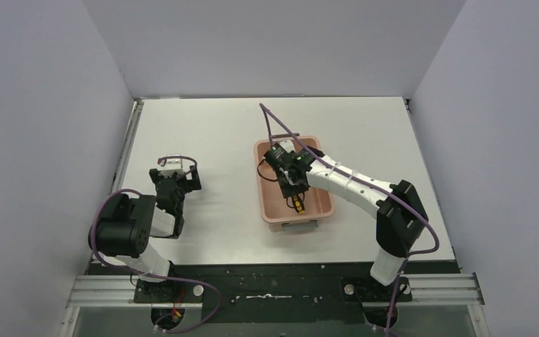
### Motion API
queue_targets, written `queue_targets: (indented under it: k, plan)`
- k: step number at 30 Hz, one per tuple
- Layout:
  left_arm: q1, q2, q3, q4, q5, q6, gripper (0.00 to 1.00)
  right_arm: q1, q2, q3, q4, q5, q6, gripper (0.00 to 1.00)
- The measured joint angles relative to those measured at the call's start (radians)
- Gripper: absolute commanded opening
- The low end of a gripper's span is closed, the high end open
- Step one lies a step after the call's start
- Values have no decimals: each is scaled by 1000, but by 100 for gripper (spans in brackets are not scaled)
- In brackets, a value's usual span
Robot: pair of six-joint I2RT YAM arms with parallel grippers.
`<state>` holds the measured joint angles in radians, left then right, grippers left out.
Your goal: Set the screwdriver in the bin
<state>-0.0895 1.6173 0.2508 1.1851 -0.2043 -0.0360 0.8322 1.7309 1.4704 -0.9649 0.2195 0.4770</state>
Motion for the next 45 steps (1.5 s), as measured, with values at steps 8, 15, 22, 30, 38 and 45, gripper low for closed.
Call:
queue_targets:
  k: [8, 15, 22, 30, 38, 45]
  plan:
    - [0, 0, 0, 0, 0, 0, 97, -26, 0, -201, 179, -3, 43, 7]
    - [0, 0, 0, 0, 0, 0, 97, -89, 17, -304, 264, -7, 60, 33]
    - [0, 0, 0, 0, 0, 0, 97, -99, 24, -296, 293, -6, 60, 56]
    - [0, 0, 0, 0, 0, 0, 97, -87, -68, -130, 195, 34, 45, 63]
    - [0, 0, 0, 0, 0, 0, 97, -133, -317, 22, 185, 47, -55, 100]
    - [0, 0, 0, 0, 0, 0, 97, -329, -491, -116, 307, 98, -186, 100]
